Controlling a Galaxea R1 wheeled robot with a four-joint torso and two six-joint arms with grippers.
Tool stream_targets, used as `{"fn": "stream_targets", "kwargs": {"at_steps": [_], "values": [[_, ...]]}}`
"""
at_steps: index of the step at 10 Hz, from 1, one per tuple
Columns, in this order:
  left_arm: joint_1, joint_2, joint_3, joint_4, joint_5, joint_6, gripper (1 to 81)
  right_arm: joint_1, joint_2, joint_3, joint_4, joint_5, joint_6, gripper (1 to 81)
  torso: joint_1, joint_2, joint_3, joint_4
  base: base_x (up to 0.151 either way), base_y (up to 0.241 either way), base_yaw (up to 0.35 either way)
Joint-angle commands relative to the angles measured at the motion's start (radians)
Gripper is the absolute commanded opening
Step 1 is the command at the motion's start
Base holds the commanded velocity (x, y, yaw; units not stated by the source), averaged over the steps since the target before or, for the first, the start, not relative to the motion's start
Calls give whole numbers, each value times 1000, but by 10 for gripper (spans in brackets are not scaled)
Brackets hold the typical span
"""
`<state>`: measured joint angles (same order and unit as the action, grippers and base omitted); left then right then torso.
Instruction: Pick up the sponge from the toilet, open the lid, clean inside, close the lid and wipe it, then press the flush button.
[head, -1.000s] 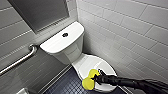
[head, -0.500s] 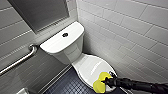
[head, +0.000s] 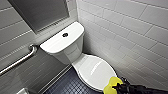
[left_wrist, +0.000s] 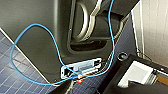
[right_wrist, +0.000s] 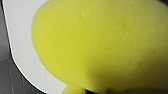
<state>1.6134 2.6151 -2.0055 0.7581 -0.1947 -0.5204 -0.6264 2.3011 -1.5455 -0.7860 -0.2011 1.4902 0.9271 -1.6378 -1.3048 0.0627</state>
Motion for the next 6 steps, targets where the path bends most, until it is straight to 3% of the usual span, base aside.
{"fn": "stream_targets", "kwargs": {"at_steps": [1, 4, 6], "values": [[49, -52, 24, 6, -1, 2, 811, -154, -156, 42, -10, -19, -8, 10, 0, 0, 0, 0, 0, 0, 0], [46, -64, 25, 14, -17, 2, 811, -359, -199, 36, -52, 104, -22, 10, 0, 0, 0, 0, 0, 0, 0], [41, -64, 28, 14, -17, 3, 811, -497, -204, 21, -97, 186, -24, 10, -130, 202, 0, 0, 0, 0, 0]]}}
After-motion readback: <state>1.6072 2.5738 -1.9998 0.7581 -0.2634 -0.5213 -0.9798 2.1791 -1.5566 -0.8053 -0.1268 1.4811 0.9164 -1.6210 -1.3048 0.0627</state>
